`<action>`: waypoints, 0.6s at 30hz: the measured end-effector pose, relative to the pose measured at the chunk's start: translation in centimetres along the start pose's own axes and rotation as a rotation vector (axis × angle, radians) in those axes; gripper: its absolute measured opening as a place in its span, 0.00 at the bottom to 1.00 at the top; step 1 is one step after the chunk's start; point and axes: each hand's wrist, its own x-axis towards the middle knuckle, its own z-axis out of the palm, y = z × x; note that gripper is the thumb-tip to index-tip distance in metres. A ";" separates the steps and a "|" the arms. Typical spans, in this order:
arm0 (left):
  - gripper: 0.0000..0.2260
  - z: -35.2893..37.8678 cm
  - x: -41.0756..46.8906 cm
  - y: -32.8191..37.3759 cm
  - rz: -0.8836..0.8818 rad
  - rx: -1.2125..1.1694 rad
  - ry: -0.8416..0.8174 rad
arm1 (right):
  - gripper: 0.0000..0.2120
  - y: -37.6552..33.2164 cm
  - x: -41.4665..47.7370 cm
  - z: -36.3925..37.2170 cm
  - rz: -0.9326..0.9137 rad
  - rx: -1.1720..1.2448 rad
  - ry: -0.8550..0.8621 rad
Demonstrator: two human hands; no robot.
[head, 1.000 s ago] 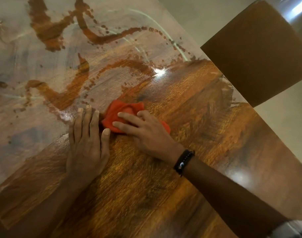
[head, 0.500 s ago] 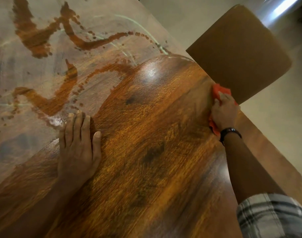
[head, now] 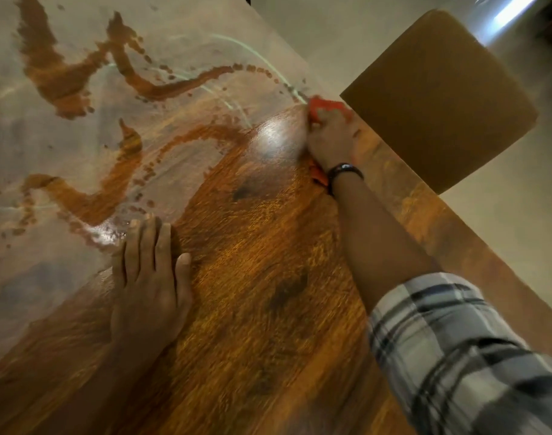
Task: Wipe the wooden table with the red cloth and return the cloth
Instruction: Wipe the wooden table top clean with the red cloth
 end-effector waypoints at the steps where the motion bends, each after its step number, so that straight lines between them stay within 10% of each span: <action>1: 0.28 0.0 0.0 0.1 -0.004 0.006 0.010 | 0.20 -2.6 -0.5 1.0 -0.085 -0.011 -0.016; 9: 0.31 0.0 -0.1 0.2 -0.062 0.026 0.062 | 0.18 -7.4 -18.4 4.6 -0.628 0.033 -0.096; 18: 0.31 0.2 0.0 0.0 -0.057 0.062 0.047 | 0.19 7.4 -9.1 -1.3 0.001 0.068 0.079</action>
